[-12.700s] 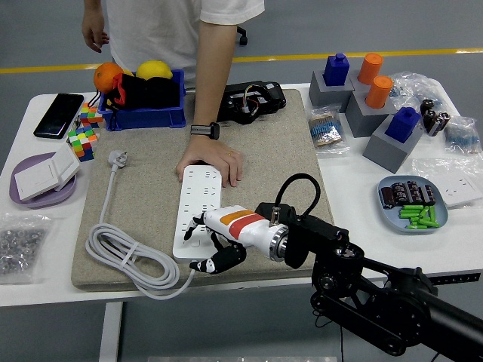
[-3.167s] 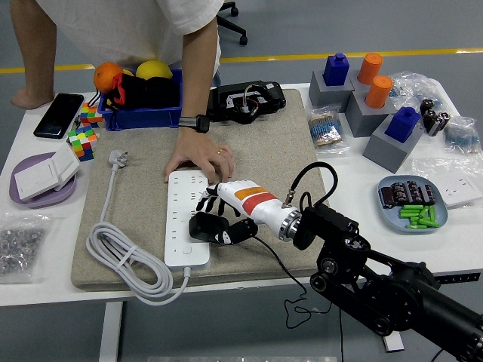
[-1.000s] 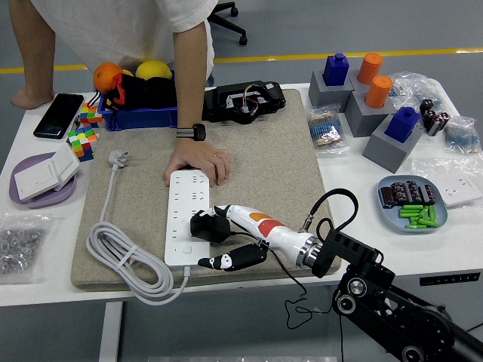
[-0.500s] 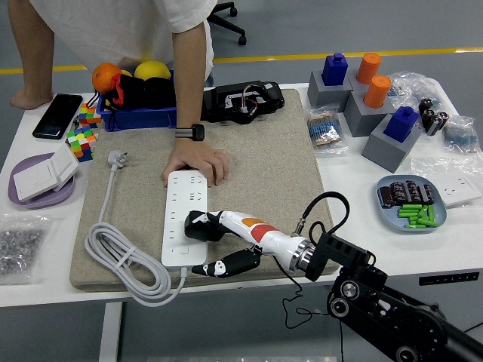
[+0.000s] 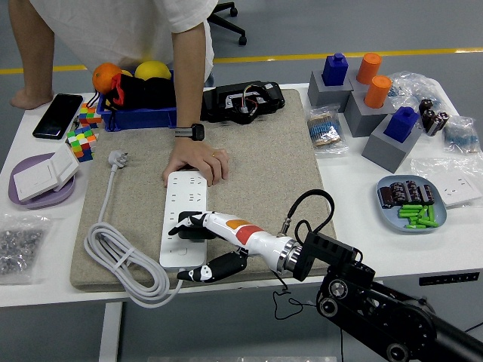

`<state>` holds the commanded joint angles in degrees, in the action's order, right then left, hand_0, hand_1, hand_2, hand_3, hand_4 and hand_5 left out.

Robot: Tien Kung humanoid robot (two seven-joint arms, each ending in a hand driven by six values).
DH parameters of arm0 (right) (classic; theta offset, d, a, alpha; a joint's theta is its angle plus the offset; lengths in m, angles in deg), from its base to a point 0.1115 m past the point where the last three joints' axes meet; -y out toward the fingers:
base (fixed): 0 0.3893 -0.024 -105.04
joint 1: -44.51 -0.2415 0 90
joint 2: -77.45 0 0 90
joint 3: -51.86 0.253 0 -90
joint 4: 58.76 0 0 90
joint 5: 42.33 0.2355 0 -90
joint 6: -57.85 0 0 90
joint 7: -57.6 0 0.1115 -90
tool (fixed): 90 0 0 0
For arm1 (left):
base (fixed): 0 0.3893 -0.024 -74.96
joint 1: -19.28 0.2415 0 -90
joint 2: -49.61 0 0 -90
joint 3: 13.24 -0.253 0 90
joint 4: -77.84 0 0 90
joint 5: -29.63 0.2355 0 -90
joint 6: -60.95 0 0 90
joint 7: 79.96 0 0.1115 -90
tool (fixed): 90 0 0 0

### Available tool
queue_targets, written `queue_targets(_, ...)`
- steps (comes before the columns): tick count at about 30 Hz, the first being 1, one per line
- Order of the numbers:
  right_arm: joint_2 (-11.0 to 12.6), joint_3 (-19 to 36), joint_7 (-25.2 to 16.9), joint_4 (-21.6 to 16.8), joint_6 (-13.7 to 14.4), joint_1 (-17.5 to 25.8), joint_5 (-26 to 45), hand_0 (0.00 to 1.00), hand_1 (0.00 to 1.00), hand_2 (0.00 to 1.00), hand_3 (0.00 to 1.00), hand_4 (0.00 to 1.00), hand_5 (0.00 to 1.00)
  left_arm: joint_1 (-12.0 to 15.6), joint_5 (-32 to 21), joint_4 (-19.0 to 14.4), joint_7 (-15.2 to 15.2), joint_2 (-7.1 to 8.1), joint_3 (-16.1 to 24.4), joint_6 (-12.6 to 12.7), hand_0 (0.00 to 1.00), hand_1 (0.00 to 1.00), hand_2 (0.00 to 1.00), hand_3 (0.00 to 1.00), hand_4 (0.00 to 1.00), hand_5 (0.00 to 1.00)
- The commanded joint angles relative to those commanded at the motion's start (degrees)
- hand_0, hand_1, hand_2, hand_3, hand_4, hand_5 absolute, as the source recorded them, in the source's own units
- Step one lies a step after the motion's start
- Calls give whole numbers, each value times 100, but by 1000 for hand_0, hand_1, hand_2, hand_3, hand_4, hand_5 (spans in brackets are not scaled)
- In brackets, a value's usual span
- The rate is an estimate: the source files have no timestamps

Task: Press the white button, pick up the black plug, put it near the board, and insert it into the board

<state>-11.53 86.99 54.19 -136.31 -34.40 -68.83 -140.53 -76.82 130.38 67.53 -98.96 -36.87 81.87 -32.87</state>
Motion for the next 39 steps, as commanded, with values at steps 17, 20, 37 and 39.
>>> queue_targets(17, 46, 182, -36, -174, 27, 53, -59, 900, 843, 779, 765, 909, 389, 0, 7, 0, 0, -8, 8, 8, 707, 680, 630, 698, 553, 221)
queue_targets(20, 78, 342, -55, -343, 35, 49, -78, 900, 843, 779, 765, 909, 389, 4, -5, 0, -2, -9, 6, 10, 707, 680, 630, 698, 553, 221)
queue_targets(37, 495, 1815, -384, -1081, 163, 458, -204, 895, 827, 761, 744, 906, 370, -4, -15, 0, -6, -15, -75, -12, 707, 680, 630, 698, 552, 221)
queue_targets(39, 565, 2003, -434, -1079, 176, 586, -190, 894, 815, 756, 743, 903, 364, -15, -20, 0, -2, -17, -86, -12, 707, 681, 630, 698, 552, 219)
